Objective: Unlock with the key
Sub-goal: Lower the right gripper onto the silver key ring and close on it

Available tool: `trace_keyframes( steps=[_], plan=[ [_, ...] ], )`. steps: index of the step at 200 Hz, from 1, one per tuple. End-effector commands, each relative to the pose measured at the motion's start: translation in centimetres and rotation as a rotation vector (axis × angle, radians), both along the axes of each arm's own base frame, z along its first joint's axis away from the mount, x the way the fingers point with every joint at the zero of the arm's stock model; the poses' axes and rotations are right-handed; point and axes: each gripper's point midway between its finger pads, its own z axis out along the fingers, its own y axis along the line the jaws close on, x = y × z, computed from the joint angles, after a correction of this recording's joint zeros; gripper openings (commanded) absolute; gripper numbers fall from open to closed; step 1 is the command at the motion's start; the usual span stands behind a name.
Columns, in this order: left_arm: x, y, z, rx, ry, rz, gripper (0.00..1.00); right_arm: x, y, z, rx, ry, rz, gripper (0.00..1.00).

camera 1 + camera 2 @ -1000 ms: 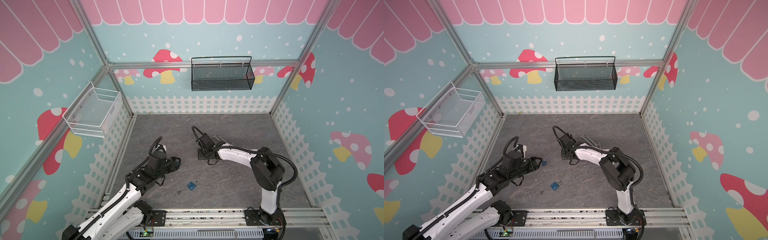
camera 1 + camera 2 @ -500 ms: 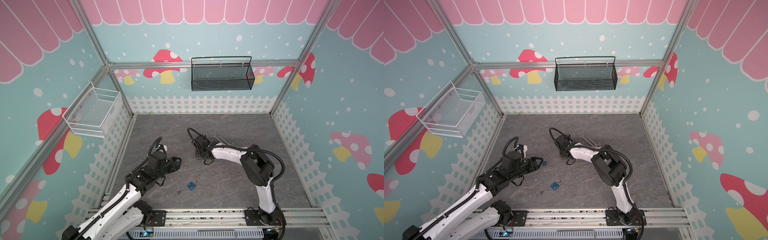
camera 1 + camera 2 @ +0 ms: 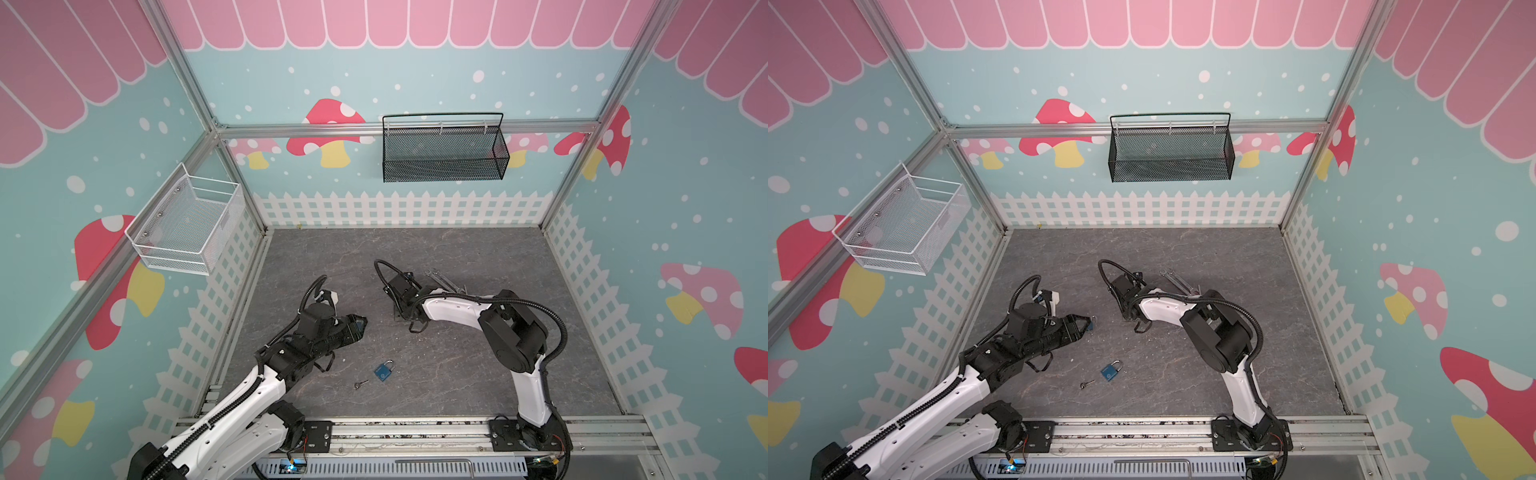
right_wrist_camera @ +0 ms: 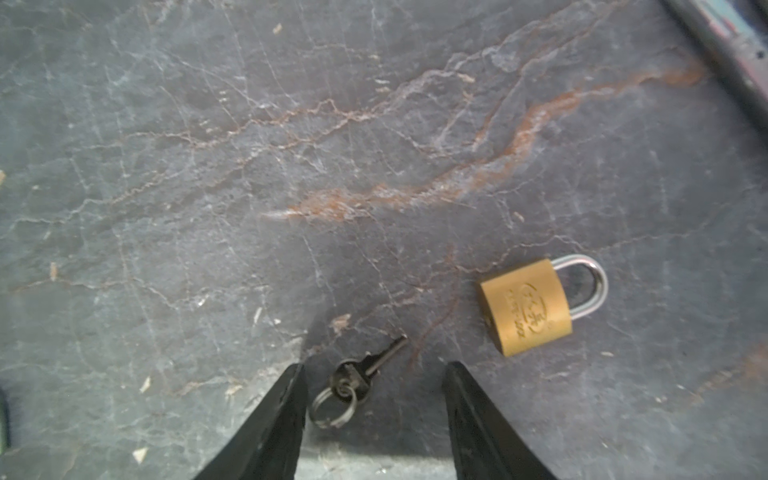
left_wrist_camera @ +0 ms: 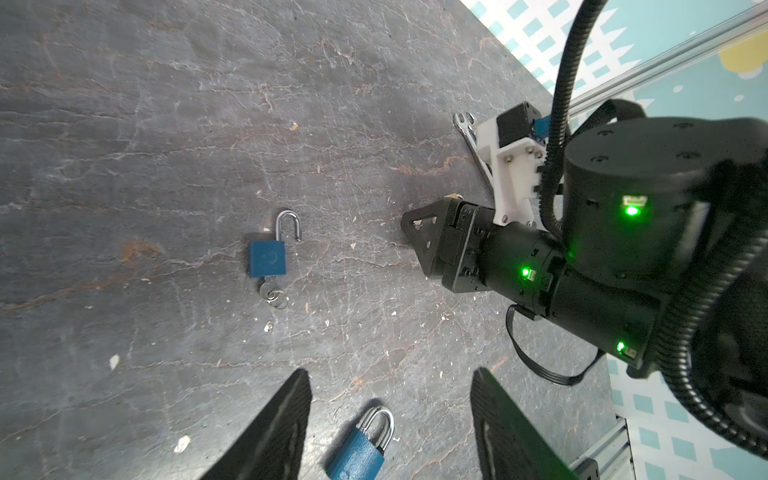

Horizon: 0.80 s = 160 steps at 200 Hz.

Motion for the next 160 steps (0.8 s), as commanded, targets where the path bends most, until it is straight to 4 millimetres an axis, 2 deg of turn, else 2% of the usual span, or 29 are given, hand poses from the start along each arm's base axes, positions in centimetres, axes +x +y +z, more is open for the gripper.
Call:
trace_keyframes(
  steps=[1, 64, 104, 127, 160],
  plan=[
    [0.3, -0.5, 0.8, -0.030, -0.015, -0.006, 0.61, -1.9, -2.7, -0.9, -0.091, 0.037, -0.011, 0.56],
    [0.1, -1.1, 1.2, -0.053, -0.015, -0.030, 0.60, -2.8, -4.2, 0.1, -0.066, 0.054, -0.018, 0.55],
    [0.2, -1.1, 1.3, -0.052, -0.022, -0.026, 0.60, -2.8, -2.3, 1.0, 0.009, 0.065, 0.070, 0.52],
    [0.2, -1.2, 1.4, -0.052, -0.022, -0.030, 0.60, -2.2, -1.1, 1.5, 0.068, 0.063, 0.093, 0.49],
    [0.1, -1.2, 1.1, -0.049, -0.016, -0.033, 0.60, -1.3, -1.0, 1.2, 0.072, 0.072, 0.097, 0.44]
  ],
)
